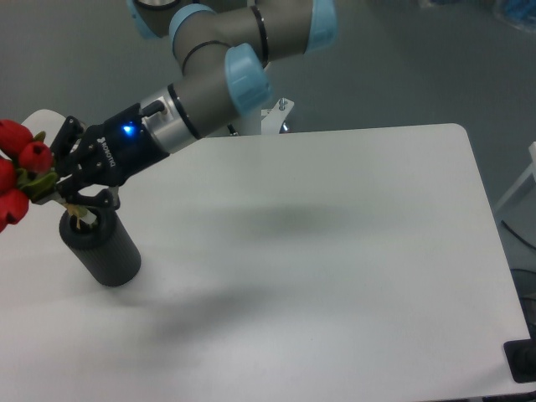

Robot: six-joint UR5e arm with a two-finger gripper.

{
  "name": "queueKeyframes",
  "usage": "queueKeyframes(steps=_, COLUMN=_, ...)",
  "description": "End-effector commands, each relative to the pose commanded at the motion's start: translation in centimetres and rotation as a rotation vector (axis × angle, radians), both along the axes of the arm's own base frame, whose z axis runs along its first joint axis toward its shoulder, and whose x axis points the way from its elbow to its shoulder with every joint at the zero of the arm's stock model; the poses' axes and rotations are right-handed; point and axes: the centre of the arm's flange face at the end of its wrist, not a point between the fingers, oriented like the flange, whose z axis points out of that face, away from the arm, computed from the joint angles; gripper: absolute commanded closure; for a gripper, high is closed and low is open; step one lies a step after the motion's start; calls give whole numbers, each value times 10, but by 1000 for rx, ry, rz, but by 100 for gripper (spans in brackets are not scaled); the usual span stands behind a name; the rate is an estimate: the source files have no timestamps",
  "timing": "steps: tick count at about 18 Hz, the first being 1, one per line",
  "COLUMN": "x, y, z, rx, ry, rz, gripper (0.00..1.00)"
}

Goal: Insert the flowers into the vase
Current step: 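Raise the tulips and position the stems above the vase opening, then lower the tulip stems down into the black vase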

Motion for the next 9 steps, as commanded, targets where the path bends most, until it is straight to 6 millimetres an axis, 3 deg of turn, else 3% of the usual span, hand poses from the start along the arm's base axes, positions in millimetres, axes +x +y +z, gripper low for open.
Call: queueKeyframes(steps=9, x=-1, y=6, z=-33, rx=-19, ry=-3, rz=-9, gripper=79)
